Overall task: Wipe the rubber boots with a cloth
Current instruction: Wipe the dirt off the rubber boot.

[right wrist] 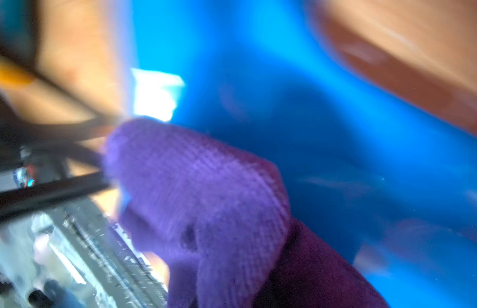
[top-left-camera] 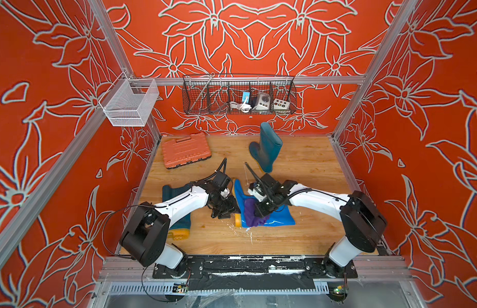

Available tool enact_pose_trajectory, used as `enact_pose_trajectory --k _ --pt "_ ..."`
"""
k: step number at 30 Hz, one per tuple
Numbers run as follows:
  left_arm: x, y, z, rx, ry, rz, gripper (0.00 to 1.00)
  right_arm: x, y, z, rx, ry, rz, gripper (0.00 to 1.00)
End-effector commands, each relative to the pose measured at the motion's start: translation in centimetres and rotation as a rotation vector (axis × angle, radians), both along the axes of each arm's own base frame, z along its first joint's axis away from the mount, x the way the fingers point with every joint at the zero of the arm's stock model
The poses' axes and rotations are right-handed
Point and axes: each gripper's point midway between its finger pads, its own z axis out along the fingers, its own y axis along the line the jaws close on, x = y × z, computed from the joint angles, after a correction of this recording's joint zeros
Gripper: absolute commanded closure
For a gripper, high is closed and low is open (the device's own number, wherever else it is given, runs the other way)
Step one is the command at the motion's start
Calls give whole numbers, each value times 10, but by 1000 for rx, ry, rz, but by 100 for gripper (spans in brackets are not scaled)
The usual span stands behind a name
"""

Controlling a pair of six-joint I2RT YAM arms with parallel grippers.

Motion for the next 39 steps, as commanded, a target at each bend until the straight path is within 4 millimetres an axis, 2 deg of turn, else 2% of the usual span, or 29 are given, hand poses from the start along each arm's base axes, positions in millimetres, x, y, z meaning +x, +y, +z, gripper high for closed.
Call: enact_pose_trajectory --k 1,2,4,7,9,12,14,16,18,20,21,24,26,28,30,32,33,36,39 --pt "-5 -7 -2 -11 3 4 47 -1 -76 -12 -71 80 -204 100" --pt "-7 -8 -2 -10 2 -1 47 -1 -89 -9 -77 69 -221 100" --pt "-7 -11 -2 -16 1 -8 47 -5 -95 2 -82 38 -210 100" --pt "-6 -18 2 -46 -2 -8 47 -5 -75 29 6 1 -199 100" --pt "-6 -22 3 -55 -4 -9 47 -4 -48 48 36 -78 -136 100" --pt "-6 -24 -3 -53 19 -3 48 -11 13 66 69 -159 20 100" --pt "-7 -24 -7 -47 38 4 49 -25 54 63 63 -155 135 100" --pt "-7 -25 -9 -42 52 5 51 -42 75 51 -16 -148 254 100" --pt "-7 -25 -7 -38 52 4 53 -43 70 34 -98 -147 277 100" --pt "-8 -23 -8 -28 51 9 56 -34 47 16 -132 -109 205 100" --pt "-8 -22 -9 -25 50 11 58 -29 31 9 -139 -80 150 100" --pt "-11 -20 -13 -24 57 14 64 -13 -33 -11 -140 20 -97 100" --pt "-13 -21 -14 -32 61 9 71 -11 -67 -11 -151 9 -189 100" --pt "-13 -21 -13 -33 59 8 78 -15 -80 0 -158 -40 -194 100" --pt "-12 -22 -12 -36 55 2 87 -18 -73 16 -89 -71 -191 100" --pt "-12 -24 -9 -43 62 -5 95 -19 -58 35 -36 -143 -154 100" --pt "-12 -25 -7 -45 67 -8 99 -20 -46 47 -20 -198 -115 100" --pt "-10 -24 2 -51 89 -4 100 -30 2 82 36 -337 59 100" --pt "-8 -26 14 -118 138 17 100 -47 49 94 83 -397 232 100"
